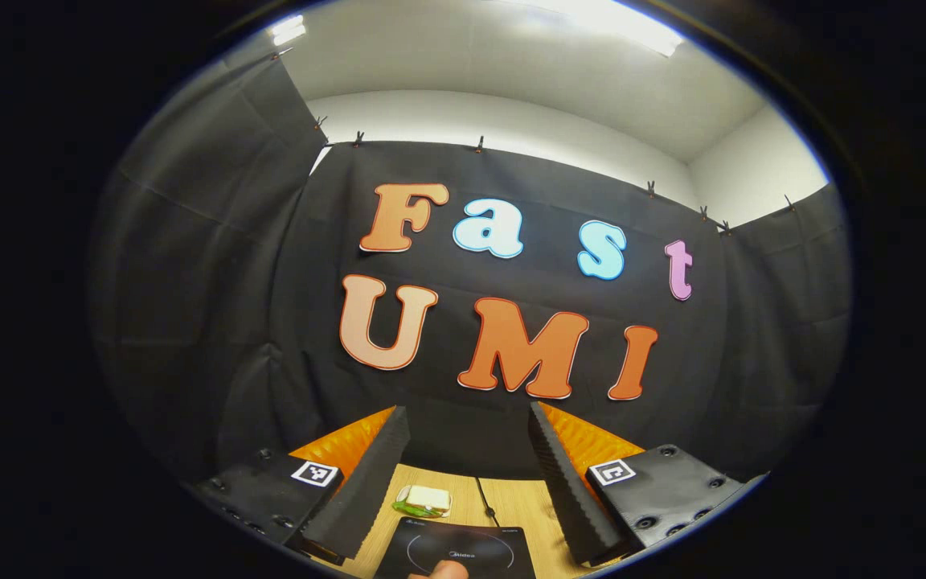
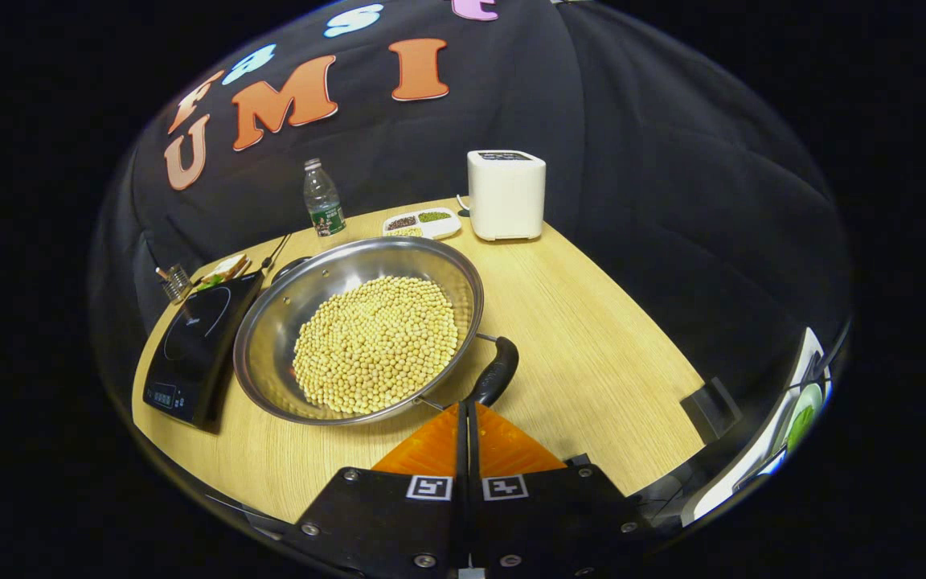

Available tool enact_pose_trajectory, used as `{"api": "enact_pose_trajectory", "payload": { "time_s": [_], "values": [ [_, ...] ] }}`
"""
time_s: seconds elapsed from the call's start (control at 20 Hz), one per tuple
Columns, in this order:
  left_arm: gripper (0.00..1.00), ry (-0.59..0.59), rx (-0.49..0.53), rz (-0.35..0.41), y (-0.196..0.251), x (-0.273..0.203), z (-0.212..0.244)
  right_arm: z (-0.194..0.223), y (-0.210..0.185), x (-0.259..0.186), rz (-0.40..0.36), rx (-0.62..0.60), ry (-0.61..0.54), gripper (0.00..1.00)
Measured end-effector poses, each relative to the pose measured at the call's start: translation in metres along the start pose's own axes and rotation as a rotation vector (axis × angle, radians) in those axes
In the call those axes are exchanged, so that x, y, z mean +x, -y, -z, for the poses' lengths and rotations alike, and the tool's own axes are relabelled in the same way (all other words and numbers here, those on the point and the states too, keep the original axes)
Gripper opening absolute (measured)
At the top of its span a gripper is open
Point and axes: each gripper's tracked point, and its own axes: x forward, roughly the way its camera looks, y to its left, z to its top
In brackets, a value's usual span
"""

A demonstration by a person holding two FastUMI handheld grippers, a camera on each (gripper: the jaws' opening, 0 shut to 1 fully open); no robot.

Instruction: First push the handle of the pot to place it horizontally, then grasp the pot with both hands and set it on the induction cooktop.

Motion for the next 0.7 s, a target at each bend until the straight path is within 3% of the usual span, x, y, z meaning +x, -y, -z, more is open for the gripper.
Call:
{"api": "enact_pose_trajectory", "payload": {
  "time_s": [0.35, 0.7],
  "values": [
    [0.97, -0.009, 0.018, 0.014, 0.012, 0.006, 0.004, -0.009, 0.030, 0.021, 0.094, -0.010, 0.014, 0.00],
    [0.97, -0.025, 0.012, 0.015, 0.017, 0.017, 0.012, -0.005, 0.045, 0.040, 0.124, 0.036, -0.008, 0.00]
  ]
}}
